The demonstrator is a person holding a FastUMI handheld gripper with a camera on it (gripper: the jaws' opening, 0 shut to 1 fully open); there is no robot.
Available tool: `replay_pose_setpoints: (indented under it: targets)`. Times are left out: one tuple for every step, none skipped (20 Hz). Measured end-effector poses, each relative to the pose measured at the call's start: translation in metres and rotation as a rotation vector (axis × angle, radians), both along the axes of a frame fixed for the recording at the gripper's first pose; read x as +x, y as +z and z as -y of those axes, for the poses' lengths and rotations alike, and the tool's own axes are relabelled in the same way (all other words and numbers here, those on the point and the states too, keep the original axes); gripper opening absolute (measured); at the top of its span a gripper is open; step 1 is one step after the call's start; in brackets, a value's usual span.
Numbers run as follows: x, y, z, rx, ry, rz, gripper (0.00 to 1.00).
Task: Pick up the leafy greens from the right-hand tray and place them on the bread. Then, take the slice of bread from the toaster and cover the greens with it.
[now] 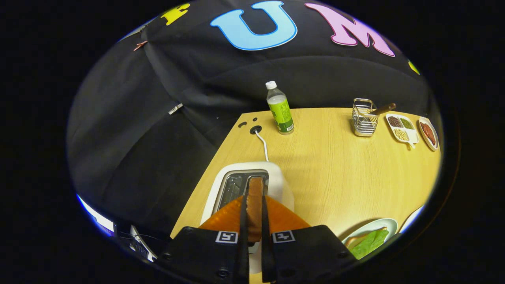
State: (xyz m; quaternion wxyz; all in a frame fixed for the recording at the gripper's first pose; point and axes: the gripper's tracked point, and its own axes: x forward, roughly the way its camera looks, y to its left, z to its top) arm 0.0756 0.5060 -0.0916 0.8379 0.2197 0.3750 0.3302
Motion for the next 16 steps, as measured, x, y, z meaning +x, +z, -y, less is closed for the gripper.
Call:
replay_pose_setpoints:
  targets:
    - [-0.001, 0.001, 0.0, -0.001, -0.002, 0.008, 0.15]
    - [-0.003, 0.002, 0.001, 0.001, 0.001, 0.015, 0.14]
    - [-0.003, 0.005, 0.002, 0.006, 0.001, 0.023, 0.14]
    - [-0.005, 0.01, 0.004, 0.017, -0.001, 0.029, 0.14]
    - [-0.004, 0.016, 0.006, 0.029, -0.005, 0.035, 0.14]
    - [-0.004, 0.022, 0.009, 0.044, -0.009, 0.043, 0.14]
    - [-0.002, 0.03, 0.013, 0.058, -0.015, 0.053, 0.14]
    - [-0.001, 0.038, 0.018, 0.074, -0.022, 0.062, 0.14]
    - [0.0, 0.047, 0.023, 0.093, -0.028, 0.068, 0.14]
    - [0.001, 0.056, 0.028, 0.117, -0.032, 0.072, 0.14]
    - [0.001, 0.066, 0.035, 0.142, -0.037, 0.078, 0.14]
    - [0.001, 0.074, 0.043, 0.164, -0.037, 0.083, 0.14]
    - [0.001, 0.082, 0.051, 0.18, -0.038, 0.091, 0.14]
    - [0.001, 0.088, 0.062, 0.189, -0.042, 0.1, 0.14]
    - [0.003, 0.093, 0.073, 0.195, -0.05, 0.108, 0.14]
    - [0.003, 0.096, 0.082, 0.203, -0.056, 0.113, 0.14]
